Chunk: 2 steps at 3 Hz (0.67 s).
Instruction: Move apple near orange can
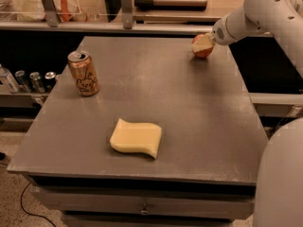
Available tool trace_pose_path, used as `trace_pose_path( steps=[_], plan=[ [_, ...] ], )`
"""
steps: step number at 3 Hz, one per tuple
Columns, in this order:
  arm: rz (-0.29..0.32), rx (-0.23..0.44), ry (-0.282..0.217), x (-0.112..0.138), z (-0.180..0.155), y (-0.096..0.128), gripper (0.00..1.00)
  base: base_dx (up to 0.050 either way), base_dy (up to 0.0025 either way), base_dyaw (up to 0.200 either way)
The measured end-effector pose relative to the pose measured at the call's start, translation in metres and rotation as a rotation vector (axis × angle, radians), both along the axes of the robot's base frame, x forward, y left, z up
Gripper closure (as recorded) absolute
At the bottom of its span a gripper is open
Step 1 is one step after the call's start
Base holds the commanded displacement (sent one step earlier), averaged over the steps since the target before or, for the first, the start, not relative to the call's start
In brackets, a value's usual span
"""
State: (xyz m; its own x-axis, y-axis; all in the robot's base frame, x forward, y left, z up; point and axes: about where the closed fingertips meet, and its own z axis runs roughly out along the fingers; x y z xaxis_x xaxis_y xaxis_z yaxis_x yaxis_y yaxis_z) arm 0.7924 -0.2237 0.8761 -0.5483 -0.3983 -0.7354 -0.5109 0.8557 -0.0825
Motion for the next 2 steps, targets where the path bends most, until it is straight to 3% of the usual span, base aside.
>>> trace_pose_path(
  steps=[1,2],
  plan=[
    [0.031,0.009,-0.035,-0.004,0.014,0.005,1.00,0.000,0.00000,0.000],
    [0.094,0.015,-0.084,-0.011,0.036,0.016,1.00,0.000,0.00000,0.000]
  ],
)
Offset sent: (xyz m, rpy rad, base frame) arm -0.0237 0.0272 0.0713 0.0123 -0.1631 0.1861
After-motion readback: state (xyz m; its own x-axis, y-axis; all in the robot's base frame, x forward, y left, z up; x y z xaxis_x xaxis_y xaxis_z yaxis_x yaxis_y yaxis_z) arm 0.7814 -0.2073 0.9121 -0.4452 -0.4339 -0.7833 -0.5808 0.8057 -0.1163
